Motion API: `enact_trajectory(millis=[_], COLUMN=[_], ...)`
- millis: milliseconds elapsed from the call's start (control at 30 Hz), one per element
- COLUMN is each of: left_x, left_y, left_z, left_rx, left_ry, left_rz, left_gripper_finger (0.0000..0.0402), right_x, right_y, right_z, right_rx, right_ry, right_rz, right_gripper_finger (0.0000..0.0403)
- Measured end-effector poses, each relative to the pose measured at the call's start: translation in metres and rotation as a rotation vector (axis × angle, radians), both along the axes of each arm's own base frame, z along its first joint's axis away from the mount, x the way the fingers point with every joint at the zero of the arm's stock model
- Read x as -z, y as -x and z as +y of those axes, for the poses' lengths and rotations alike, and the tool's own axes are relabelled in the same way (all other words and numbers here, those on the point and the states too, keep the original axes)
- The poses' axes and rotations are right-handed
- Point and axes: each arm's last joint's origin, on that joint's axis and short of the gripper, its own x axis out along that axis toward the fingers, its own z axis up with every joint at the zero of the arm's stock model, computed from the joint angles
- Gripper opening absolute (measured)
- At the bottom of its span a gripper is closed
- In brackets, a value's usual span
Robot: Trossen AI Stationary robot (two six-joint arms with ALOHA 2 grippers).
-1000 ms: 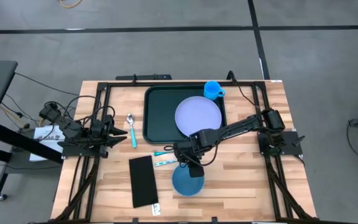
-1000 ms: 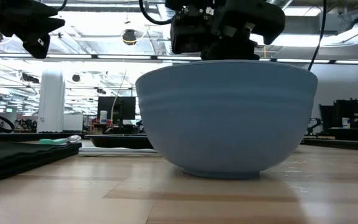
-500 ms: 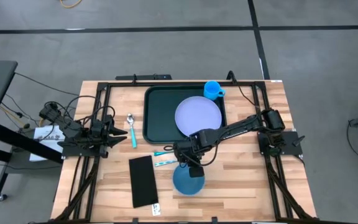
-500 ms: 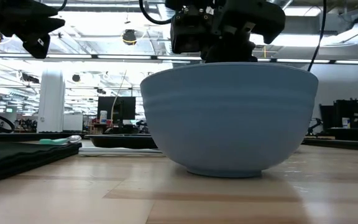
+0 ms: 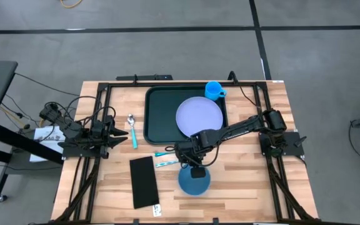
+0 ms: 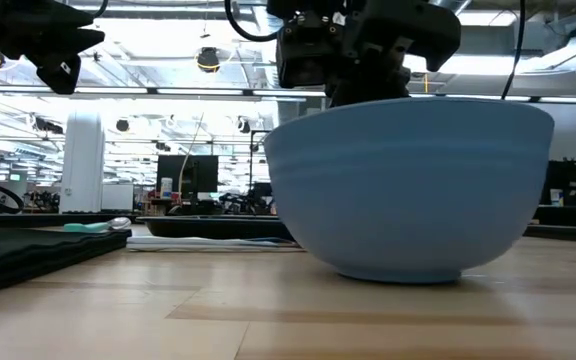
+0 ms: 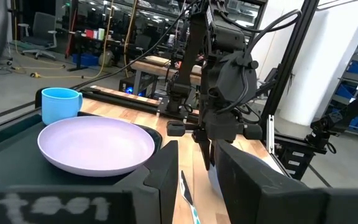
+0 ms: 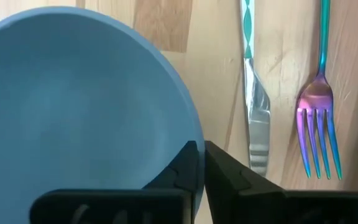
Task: Set up tray
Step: Put the blue bowl on the light purple plate on the black serving tray
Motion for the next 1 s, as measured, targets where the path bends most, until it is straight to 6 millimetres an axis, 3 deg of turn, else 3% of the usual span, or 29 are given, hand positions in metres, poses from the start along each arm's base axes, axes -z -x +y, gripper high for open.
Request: enact_trajectory(millis=[267,567,800,1000], left_x=[0.000,0.000,0.000,0.000], left_y=[0.000,0.000,0.000,0.000], left_z=[0.000,0.000,0.000,0.000], left_rx=[0.000,0.000,0.000,0.000], left_ry=[0.000,0.000,0.000,0.000], left_rz=[0.000,0.000,0.000,0.000], left_gripper_finger=[0.0094,0.0094,0.0094,0.0094], right_x=[-0.004,-0.032,-0.056,-0.069], right_y=[0.004,-0.004,-0.008,-0.002], right_z=[-0.009,-0.040,-0.082,-0.131], right_rx=[-0.014,-0.047,-0.032,0.034], right_ry=[0.013,0.037,0.057,0.065], right_rz=[0.043,0.037,0.020,0.040], right_gripper_finger=[0.0006,0.0006,0.0013,0.0004])
